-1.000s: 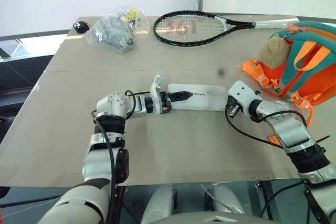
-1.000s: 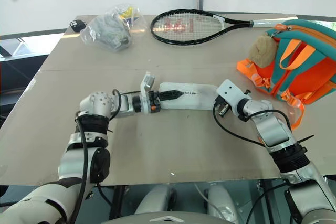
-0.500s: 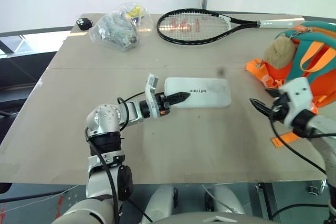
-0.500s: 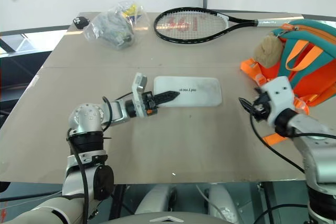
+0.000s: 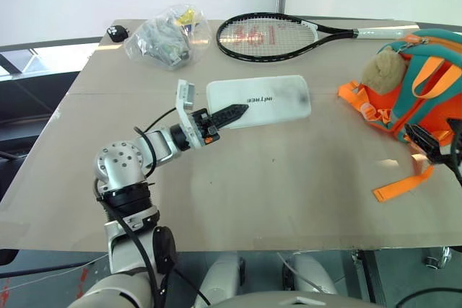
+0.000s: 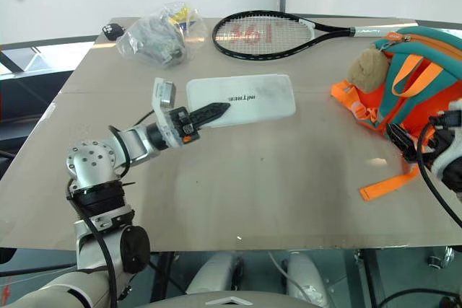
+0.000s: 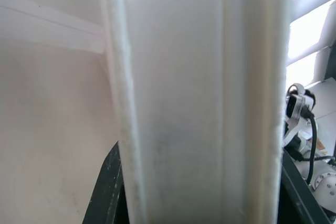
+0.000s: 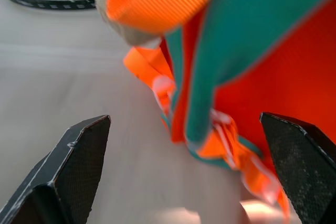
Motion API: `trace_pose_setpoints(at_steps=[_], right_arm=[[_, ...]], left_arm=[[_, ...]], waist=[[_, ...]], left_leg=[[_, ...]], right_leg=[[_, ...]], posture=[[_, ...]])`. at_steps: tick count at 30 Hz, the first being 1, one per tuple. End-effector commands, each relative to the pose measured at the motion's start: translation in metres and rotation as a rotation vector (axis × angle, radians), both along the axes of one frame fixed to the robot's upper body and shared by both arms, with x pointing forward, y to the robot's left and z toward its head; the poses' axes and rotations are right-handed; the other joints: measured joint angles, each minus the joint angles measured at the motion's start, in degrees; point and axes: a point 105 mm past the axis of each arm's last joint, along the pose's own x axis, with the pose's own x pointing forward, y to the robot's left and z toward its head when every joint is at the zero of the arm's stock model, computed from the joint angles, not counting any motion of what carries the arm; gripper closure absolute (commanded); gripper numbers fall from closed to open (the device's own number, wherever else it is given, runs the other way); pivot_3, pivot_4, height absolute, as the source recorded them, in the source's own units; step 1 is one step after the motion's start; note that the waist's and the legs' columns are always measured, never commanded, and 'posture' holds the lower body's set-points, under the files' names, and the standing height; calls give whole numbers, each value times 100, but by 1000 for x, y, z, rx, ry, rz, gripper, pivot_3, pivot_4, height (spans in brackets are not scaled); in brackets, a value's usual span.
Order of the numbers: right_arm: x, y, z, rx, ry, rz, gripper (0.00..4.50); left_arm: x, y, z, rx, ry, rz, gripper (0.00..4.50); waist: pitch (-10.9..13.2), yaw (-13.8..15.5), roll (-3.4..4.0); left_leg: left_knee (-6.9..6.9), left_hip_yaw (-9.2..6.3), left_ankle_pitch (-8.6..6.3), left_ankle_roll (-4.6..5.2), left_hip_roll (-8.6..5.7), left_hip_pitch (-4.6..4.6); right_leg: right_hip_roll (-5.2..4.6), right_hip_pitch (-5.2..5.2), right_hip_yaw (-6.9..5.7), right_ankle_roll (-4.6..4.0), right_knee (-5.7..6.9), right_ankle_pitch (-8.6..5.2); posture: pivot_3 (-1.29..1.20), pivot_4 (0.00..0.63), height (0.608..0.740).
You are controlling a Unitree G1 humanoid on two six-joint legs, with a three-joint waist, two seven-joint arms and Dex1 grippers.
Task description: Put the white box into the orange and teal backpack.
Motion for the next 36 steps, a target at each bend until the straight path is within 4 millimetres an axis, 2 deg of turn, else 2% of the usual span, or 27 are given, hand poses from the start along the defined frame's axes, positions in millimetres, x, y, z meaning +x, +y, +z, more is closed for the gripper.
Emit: trace_pose_setpoints(at_steps=[1, 3, 6, 8, 10, 11, 14, 15, 17, 27, 36], right_arm=[[28, -1, 15, -34, -84, -42, 0], [47, -2, 24, -76, -141, -70, 0], [62, -2, 34, -85, -199, -86, 0], [69, -2, 36, -118, -218, -96, 509], [75, -4, 32, -161, -210, -106, 1231], [77, -5, 31, -175, -207, -114, 1795], [84, -9, 26, -218, -194, -133, 3128], [86, -10, 24, -210, -187, -144, 3827], [90, -11, 22, -192, -179, -153, 4441], [97, 13, 25, -145, -223, -26, 4441], [89, 45, 42, -75, -312, 140, 4441]], left_arm=[[-9, -1, 22, -1, -131, -6, 3342], [-13, 1, 21, 10, -144, 12, 3342], [-16, 7, 15, 23, -137, 51, 3342], [-18, 13, 10, 38, -129, 86, 3342], [-21, 19, 7, 48, -126, 118, 3342], [-21, 20, 6, 49, -126, 130, 3342], [-23, 25, 4, 51, -122, 165, 3342], [-25, 26, 2, 55, -119, 176, 3342], [-27, 27, 1, 61, -119, 188, 3342], [-33, 33, 3, 39, -131, 264, 3342], [-21, 41, 11, 17, -155, 348, 3342]], waist=[[0, -3, 0], [0, -7, 0], [0, -19, 0], [0, -24, 0], [0, -35, 0], [0, -47, 0], [0, -51, 0], [0, -52, 0], [0, -81, 0], [0, -133, 0], [1, -133, 1]], left_leg=[[1, 2, 0, 0, -2, -3], [4, 5, 0, 1, -4, -5], [2, 6, 0, 0, -1, -6], [-1, 6, 0, 0, 1, -7], [0, 7, 0, 0, 3, -8], [1, 7, 0, 0, 3, -9], [3, 5, 0, 0, 2, -10], [3, 3, 0, 0, 2, -10], [3, 5, 0, 0, 2, -9], [2, 9, 0, 0, 5, -8], [2, 5, 0, 0, 5, -8]], right_leg=[[-1, 0, 0, 0, 2, 0], [-1, 0, 1, 1, 2, 0], [-1, 0, 0, 1, 2, 0], [-1, -1, -1, 0, 2, 0], [1, 0, -1, 1, 4, 0], [0, 0, -1, 1, 4, 0], [-1, 0, -5, 1, 4, 0], [-1, 0, -8, 1, 3, 0], [-2, 0, -6, 1, 3, 0], [0, 0, -1, 1, 3, 0], [0, 0, -4, 1, 2, 0]], posture=[[0, 150, 740], [0, 150, 740], [0, 150, 740], [0, 150, 740], [0, 150, 740], [0, 150, 740], [0, 150, 740], [0, 150, 740], [0, 150, 740], [0, 150, 740], [0, 150, 740]])
